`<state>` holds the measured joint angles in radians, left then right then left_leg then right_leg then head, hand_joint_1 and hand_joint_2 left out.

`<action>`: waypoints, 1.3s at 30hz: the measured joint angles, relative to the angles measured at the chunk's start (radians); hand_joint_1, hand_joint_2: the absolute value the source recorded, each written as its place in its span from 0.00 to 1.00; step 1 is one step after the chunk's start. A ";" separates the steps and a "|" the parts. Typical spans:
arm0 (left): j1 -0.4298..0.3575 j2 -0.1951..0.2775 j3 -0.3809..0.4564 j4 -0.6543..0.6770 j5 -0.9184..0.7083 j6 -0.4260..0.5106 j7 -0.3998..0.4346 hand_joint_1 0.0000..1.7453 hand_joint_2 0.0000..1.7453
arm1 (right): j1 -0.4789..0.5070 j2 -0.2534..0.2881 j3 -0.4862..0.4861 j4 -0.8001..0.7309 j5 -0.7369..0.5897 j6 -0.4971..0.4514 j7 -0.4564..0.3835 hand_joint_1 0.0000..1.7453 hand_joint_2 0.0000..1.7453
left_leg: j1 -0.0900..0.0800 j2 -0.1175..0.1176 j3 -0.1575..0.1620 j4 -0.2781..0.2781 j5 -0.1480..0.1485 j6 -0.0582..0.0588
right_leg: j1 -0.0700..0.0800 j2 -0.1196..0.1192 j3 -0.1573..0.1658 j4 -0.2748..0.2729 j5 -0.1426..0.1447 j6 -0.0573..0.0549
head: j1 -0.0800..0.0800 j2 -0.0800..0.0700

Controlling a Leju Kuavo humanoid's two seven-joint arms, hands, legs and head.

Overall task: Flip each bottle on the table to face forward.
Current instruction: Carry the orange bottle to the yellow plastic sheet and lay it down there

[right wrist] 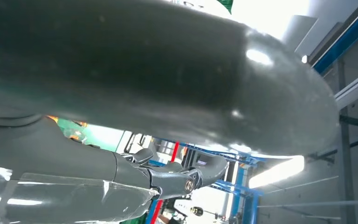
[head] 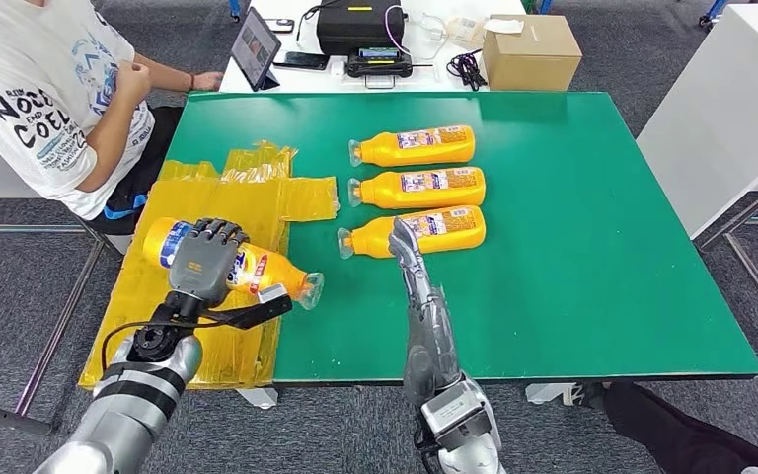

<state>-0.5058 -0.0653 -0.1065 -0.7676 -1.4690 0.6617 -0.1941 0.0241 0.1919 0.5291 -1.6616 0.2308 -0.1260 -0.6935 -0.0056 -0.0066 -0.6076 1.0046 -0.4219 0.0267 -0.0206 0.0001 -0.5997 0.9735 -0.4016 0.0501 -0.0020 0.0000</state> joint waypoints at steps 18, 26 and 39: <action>-0.106 0.066 -0.030 0.225 -0.059 -0.157 0.058 1.00 1.00 | 0.000 0.002 -0.006 0.000 0.000 0.036 -0.003 0.00 0.00 | 0.000 -0.001 -0.001 0.000 0.000 0.000 | 0.000 0.000 -0.001 0.000 0.000 0.000 | 0.000 0.000; -0.164 0.077 0.020 0.289 0.114 -0.327 -0.004 1.00 1.00 | 0.000 0.009 -0.007 0.002 -0.002 0.063 0.005 0.00 0.00 | 0.000 -0.002 -0.001 0.000 0.000 0.000 | 0.000 0.000 0.000 0.000 0.000 0.000 | 0.000 0.000; -0.203 0.076 0.082 0.336 0.167 -0.466 0.068 0.00 1.00 | -0.002 0.022 -0.008 0.048 0.030 0.069 0.025 0.00 0.00 | 0.000 -0.001 0.001 0.000 0.000 0.000 | 0.000 0.000 0.001 0.000 0.000 0.000 | 0.000 0.000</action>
<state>-0.7091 0.0111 -0.0246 -0.4315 -1.3020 0.1955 -0.1260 0.0218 0.2139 0.5212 -1.6133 0.2612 -0.0568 -0.6681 -0.0052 -0.0078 -0.6067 1.0043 -0.4220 0.0265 -0.0203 -0.0001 -0.5987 0.9734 -0.4018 0.0500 -0.0019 0.0000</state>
